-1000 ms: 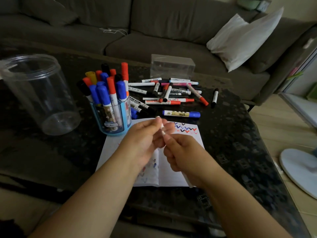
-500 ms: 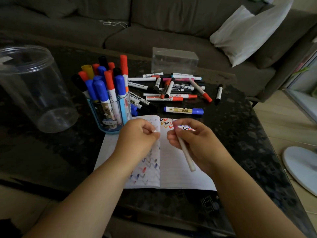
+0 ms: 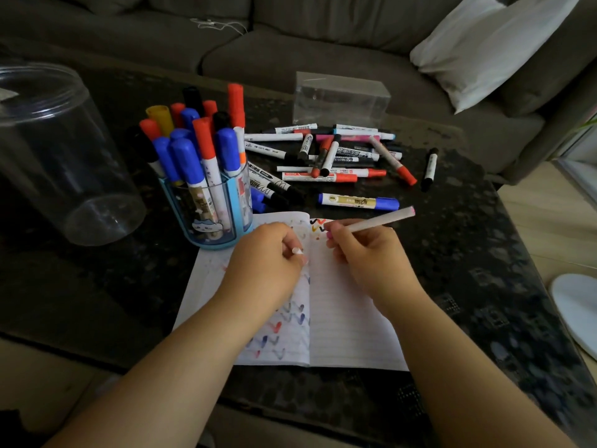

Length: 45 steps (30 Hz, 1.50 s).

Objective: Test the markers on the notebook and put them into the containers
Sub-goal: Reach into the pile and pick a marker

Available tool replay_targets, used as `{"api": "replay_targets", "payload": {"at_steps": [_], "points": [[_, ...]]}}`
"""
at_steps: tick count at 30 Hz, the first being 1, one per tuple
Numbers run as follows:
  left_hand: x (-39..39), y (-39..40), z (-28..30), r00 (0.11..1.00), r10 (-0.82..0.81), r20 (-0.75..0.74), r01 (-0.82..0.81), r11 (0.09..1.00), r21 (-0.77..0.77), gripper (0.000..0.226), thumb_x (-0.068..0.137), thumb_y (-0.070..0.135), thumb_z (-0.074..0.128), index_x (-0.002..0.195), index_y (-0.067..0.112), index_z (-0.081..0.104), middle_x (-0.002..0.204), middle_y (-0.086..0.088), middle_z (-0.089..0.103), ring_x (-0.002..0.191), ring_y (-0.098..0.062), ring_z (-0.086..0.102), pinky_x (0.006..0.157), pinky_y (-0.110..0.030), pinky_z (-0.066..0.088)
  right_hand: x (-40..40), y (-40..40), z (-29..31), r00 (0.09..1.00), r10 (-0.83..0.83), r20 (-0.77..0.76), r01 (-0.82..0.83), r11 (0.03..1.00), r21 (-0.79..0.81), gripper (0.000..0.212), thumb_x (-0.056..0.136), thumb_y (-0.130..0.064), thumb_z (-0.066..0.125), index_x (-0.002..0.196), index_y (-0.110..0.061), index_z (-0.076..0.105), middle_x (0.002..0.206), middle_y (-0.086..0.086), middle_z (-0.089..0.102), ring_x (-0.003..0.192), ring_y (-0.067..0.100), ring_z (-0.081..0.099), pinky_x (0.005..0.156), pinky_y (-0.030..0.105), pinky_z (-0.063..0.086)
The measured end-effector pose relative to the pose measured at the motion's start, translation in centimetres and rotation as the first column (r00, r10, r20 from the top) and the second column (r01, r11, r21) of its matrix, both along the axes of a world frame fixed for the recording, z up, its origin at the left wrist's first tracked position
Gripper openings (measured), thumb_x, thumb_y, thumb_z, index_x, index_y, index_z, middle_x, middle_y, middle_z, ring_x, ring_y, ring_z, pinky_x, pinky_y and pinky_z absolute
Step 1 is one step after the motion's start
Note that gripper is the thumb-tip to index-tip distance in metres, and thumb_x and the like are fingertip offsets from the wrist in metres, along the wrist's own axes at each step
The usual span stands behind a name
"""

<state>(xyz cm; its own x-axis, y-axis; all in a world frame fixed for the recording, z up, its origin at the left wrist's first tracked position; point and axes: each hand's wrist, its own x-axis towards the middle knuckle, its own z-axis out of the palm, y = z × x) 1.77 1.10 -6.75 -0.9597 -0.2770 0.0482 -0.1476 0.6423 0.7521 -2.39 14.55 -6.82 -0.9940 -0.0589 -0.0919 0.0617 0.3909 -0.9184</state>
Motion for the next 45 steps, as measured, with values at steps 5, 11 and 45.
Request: {"api": "replay_targets", "payload": {"at_steps": [5, 11, 45], "points": [[0.1, -0.2, -0.2, 1.0, -0.008, 0.009, 0.008, 1.0, -0.008, 0.007, 0.083, 0.018, 0.068, 0.08, 0.019, 0.062, 0.069, 0.008, 0.056, 0.065, -0.006, 0.054, 0.06, -0.016, 0.041, -0.3, -0.4, -0.9, 0.987, 0.059, -0.148, -0.029, 0.98, 0.199, 0.008, 0.091, -0.024, 0.058, 0.085, -0.025, 0.064, 0.071, -0.011, 0.065, 0.073, -0.005, 0.059, 0.06, 0.007, 0.045], [0.3, -0.4, -0.1, 1.0, -0.016, 0.026, 0.016, 1.0, 0.012, 0.008, 0.083, 0.019, 0.068, 0.08, 0.02, 0.061, 0.069, 0.008, 0.056, 0.064, -0.005, 0.053, 0.056, -0.013, 0.039, -0.5, -0.9, -1.4, 0.981, 0.1, -0.166, -0.05, 0.958, 0.281, 0.007, 0.092, -0.025, 0.058, 0.092, -0.024, 0.065, 0.074, -0.014, 0.063, 0.073, -0.001, 0.06, 0.066, 0.014, 0.047], [-0.3, 0.4, 1.9, 0.988, -0.012, 0.154, -0.137, 0.387, 0.912, 0.012, 0.09, -0.002, 0.052, 0.087, 0.005, 0.062, 0.061, -0.003, 0.067, 0.059, -0.013, 0.065, 0.057, -0.024, 0.056, 1.7, 1.6, 3.1, 0.998, 0.024, -0.064, -0.046, 0.931, -0.363, 0.02, 0.094, -0.007, 0.049, 0.078, -0.006, 0.061, 0.064, 0.002, 0.067, 0.057, 0.011, 0.055, 0.059, 0.021, 0.052]]}}
